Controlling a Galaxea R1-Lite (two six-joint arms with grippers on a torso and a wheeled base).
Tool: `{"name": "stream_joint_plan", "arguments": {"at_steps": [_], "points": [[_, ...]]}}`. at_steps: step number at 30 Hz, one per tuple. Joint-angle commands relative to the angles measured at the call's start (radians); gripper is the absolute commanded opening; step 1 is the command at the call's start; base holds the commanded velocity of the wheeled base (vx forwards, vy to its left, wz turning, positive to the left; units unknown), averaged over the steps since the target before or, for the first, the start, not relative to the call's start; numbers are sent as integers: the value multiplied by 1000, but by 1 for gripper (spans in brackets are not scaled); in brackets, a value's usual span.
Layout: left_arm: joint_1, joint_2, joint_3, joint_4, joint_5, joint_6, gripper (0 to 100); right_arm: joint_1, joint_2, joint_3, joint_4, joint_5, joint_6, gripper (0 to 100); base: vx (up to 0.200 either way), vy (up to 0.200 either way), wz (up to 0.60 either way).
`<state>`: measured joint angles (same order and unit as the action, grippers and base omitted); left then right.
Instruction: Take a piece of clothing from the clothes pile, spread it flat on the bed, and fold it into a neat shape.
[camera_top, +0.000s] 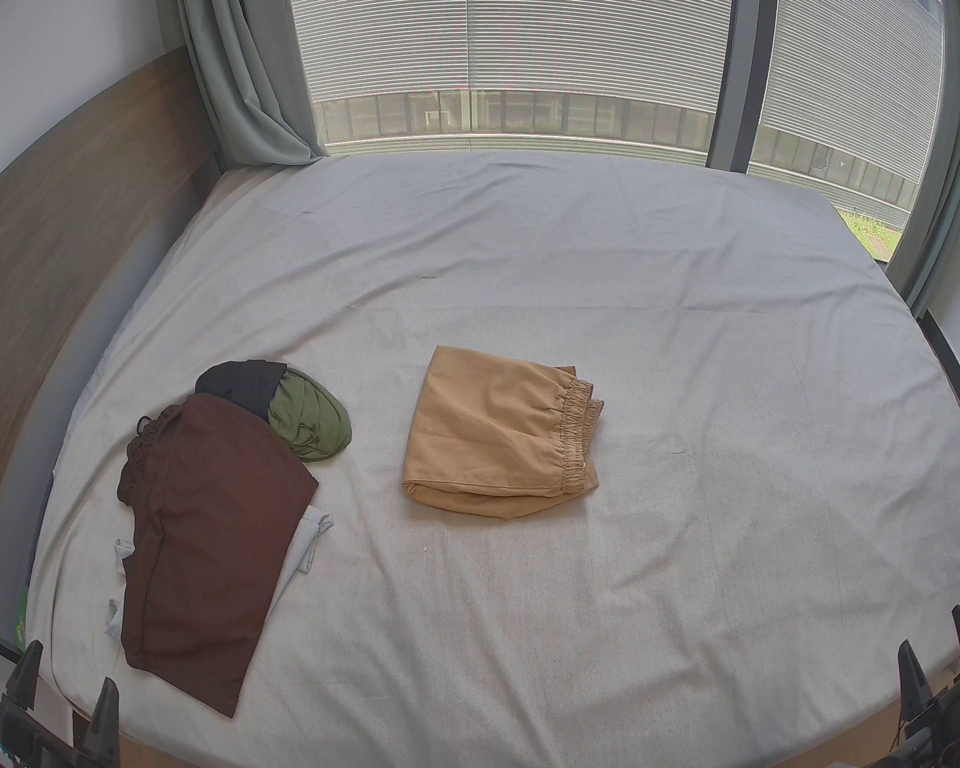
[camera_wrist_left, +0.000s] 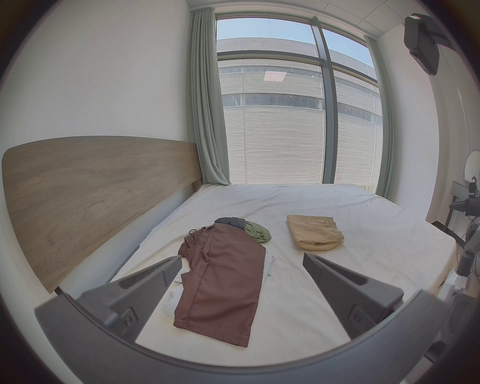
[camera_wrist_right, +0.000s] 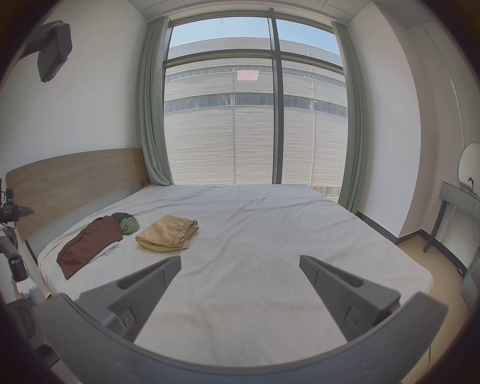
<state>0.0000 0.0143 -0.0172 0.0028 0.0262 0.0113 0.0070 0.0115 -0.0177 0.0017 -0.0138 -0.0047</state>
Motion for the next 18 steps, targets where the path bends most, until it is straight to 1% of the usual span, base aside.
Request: {"name": "stream_joint_plan", "arguments": {"at_steps": [1, 6, 18], "points": [[0, -11, 16, 0, 3, -2, 100, 1, -11, 16, -2, 6, -5, 100, 0, 0, 0], [0, -11, 16, -1, 1, 1, 100, 1, -11, 16, 1, 25, -3, 100, 0, 0, 0], [0, -13, 17, -1, 0, -2, 100, 1, -11, 16, 0, 25, -1, 100, 0, 0, 0]]}}
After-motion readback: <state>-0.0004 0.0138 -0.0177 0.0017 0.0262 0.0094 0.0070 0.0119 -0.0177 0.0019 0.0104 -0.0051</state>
